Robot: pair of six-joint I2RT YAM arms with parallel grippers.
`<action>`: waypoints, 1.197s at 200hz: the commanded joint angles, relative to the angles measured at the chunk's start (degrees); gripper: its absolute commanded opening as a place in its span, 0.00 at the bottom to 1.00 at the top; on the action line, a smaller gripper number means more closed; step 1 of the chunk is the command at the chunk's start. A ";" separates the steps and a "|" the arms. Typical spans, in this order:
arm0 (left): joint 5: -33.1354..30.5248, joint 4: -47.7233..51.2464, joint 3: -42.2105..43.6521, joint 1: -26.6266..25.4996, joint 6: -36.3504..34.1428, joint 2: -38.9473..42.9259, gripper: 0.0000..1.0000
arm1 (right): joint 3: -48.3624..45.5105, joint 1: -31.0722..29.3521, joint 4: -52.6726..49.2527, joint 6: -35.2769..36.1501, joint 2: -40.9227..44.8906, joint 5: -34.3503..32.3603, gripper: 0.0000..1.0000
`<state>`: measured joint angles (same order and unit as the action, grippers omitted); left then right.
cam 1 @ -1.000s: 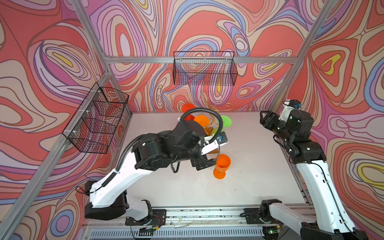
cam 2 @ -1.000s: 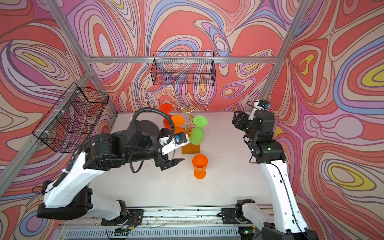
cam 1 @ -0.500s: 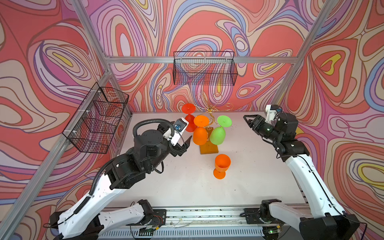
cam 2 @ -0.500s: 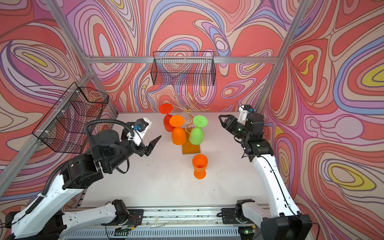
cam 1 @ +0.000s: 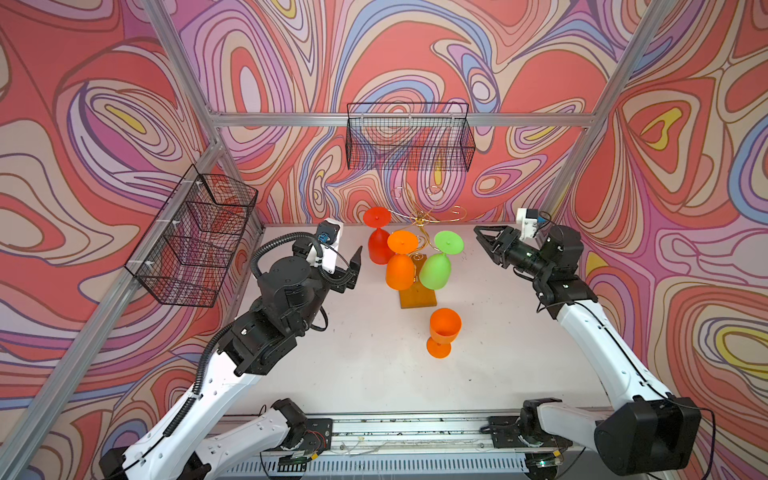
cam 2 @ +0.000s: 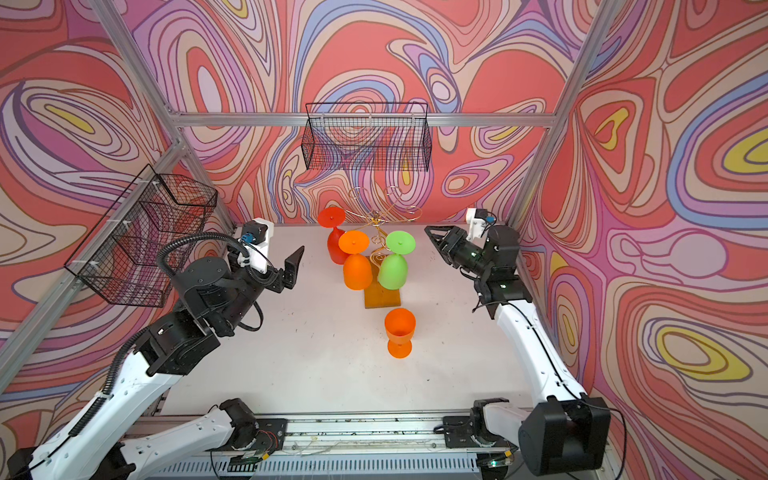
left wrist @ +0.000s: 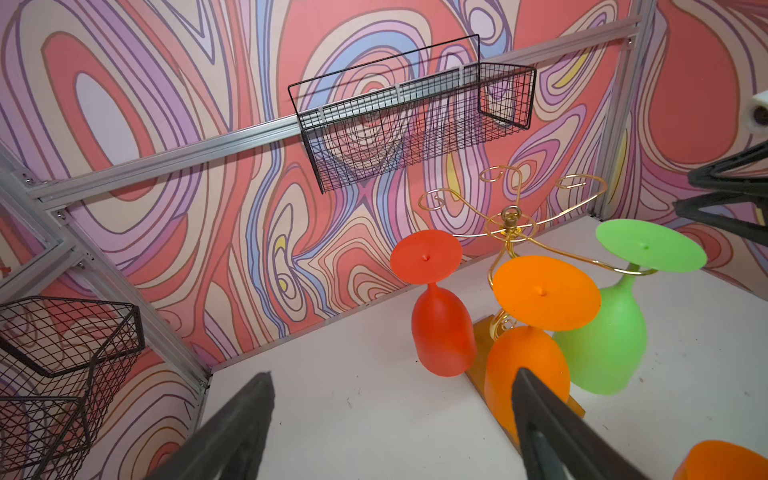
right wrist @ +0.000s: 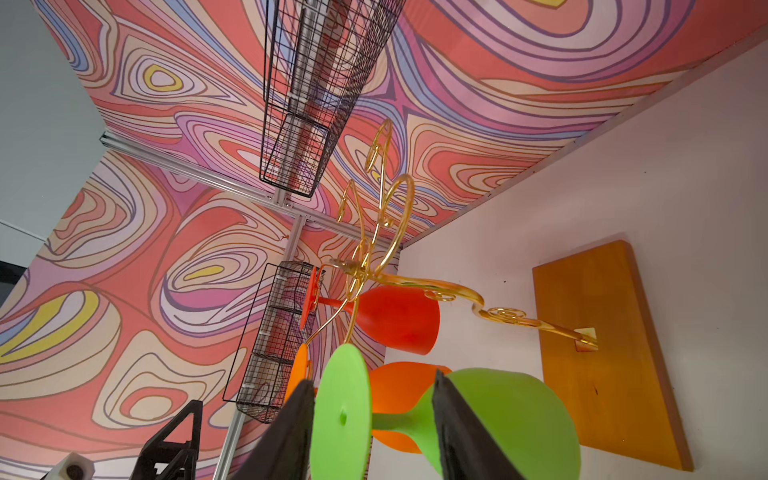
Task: Take the wine glass off the wine glass rack
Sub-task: 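Close the right gripper on the green glass's foot on the rack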
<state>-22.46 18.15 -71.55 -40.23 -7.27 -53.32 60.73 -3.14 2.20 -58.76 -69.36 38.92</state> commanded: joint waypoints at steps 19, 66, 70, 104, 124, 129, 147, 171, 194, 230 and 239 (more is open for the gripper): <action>1.54 -2.32 -0.87 0.67 0.79 -0.54 0.89 | 0.70 -0.19 0.73 -0.44 -0.98 3.38 0.47; 2.18 -2.70 -1.31 0.94 0.59 -0.75 0.89 | 1.84 -1.54 0.38 0.13 -2.79 5.77 0.46; 2.16 -2.72 -1.31 0.94 0.59 -0.81 0.89 | 2.00 -1.61 0.29 0.14 -2.90 5.88 0.45; 2.07 -2.71 -1.31 1.18 0.41 -1.03 0.89 | 3.03 -2.62 -0.80 1.19 -3.93 6.35 0.44; 2.17 -2.68 -1.31 1.29 0.24 -1.11 0.89 | 3.34 -3.17 -0.72 1.34 -4.24 6.39 0.41; 2.20 -2.69 -1.31 1.29 0.31 -1.12 0.89 | 3.42 -3.19 -0.62 1.37 -4.33 6.43 0.40; 2.31 -2.69 -1.31 1.42 0.25 -1.14 0.89 | 3.99 -3.61 -1.49 1.87 -4.85 6.70 0.38; 2.51 -2.71 -1.31 1.62 0.20 -1.13 0.89 | 4.13 -4.21 -1.41 1.99 -5.33 6.79 0.37; 2.59 -2.73 -1.14 1.82 0.15 -1.13 0.89 | 4.61 -4.68 -1.79 2.29 -5.78 6.87 0.36; 2.77 -2.69 -1.05 2.00 0.21 -1.00 0.89 | 4.75 -4.98 -1.98 2.64 -5.94 6.87 0.32; 2.87 -2.63 -1.05 2.08 0.20 -0.95 0.89 | 4.75 -4.96 -2.03 2.64 -5.94 6.89 0.31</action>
<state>-20.16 17.28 -71.57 -38.61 -7.05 -54.48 63.88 -7.70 0.47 -57.21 -74.81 45.08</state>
